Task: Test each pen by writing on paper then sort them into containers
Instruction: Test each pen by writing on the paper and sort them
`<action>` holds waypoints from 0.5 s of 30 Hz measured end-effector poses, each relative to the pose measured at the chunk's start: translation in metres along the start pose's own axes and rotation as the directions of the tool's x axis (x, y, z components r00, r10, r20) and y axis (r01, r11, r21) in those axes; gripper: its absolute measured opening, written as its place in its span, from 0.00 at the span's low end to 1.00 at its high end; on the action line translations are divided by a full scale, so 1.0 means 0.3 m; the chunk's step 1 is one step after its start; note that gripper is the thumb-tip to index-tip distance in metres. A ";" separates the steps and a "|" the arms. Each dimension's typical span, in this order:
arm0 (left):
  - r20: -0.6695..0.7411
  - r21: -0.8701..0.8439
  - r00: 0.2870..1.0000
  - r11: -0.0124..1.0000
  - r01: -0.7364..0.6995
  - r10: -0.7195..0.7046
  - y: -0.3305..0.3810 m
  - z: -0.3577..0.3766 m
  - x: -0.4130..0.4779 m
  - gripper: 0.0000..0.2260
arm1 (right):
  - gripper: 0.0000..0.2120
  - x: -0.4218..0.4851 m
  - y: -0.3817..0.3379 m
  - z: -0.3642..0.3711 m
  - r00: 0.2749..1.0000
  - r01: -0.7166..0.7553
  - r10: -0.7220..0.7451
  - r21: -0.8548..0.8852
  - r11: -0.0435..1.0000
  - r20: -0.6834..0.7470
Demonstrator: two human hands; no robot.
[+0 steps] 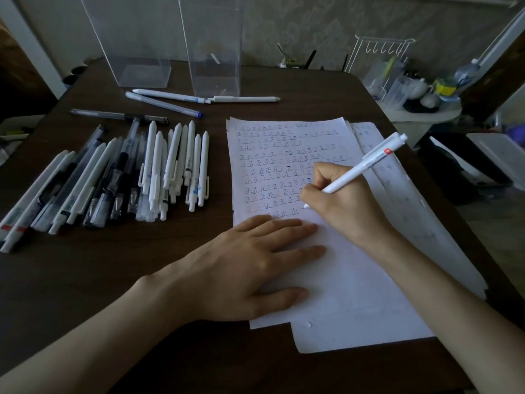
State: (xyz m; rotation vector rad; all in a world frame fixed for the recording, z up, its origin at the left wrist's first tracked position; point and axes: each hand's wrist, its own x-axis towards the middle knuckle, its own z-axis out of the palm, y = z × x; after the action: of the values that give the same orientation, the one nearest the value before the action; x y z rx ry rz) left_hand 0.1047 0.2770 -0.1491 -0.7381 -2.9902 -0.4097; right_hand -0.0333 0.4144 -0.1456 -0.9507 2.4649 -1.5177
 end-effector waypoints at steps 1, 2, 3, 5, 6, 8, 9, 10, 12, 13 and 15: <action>0.000 0.003 1.000 1.000 0.000 0.000 0.000 -0.001 0.000 0.26 | 0.19 0.000 0.000 0.000 1.000 -0.002 0.002 0.005 1.000 0.003; -0.002 0.005 1.000 1.000 -0.001 0.001 -0.001 -0.001 0.000 0.26 | 0.19 0.000 0.000 0.000 1.000 -0.003 0.003 0.003 1.000 0.008; -0.004 0.003 1.000 1.000 -0.001 0.001 -0.001 -0.001 0.001 0.26 | 0.19 -0.001 0.001 0.000 1.000 -0.004 0.004 -0.002 1.000 0.014; -0.004 -0.005 1.000 1.000 -0.001 0.001 -0.002 0.000 0.000 0.26 | 0.20 -0.002 0.000 -0.001 1.000 -0.009 0.009 -0.007 1.000 0.028; -0.001 -0.005 1.000 1.000 0.000 0.000 -0.003 0.000 0.000 0.26 | 0.20 -0.002 -0.001 -0.003 0.999 -0.009 0.009 0.000 1.000 0.032; 0.003 -0.001 1.000 1.000 0.003 -0.003 -0.003 0.000 -0.002 0.26 | 0.20 -0.002 -0.001 -0.005 1.000 -0.004 0.003 0.016 1.000 0.020; 0.006 0.001 1.000 1.000 0.004 -0.004 -0.003 -0.001 -0.002 0.26 | 0.20 0.000 -0.001 -0.004 1.000 -0.002 0.002 0.017 1.000 0.010; 0.010 0.001 1.000 1.000 0.005 -0.005 -0.002 -0.002 -0.002 0.26 | 0.20 0.001 -0.002 -0.003 1.000 0.000 0.000 0.014 1.000 0.006; 0.014 0.002 1.000 1.000 0.002 -0.002 -0.002 -0.001 -0.001 0.26 | 0.19 0.001 -0.004 0.000 1.000 0.002 -0.002 0.003 1.000 0.005; 0.013 0.005 1.000 1.000 0.001 -0.001 -0.002 -0.001 0.000 0.26 | 0.18 0.002 -0.004 0.001 1.000 0.000 0.000 -0.001 1.000 0.004; 0.010 0.005 1.000 1.000 0.000 0.000 -0.003 0.000 -0.001 0.26 | 0.18 0.002 -0.004 0.000 1.000 -0.005 0.005 0.009 1.000 0.008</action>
State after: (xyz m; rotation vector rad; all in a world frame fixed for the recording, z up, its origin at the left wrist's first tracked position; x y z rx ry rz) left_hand 0.1047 0.2762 -0.1493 -0.7415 -2.9992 -0.3997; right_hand -0.0330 0.4137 -0.1444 -0.9458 2.4509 -1.5200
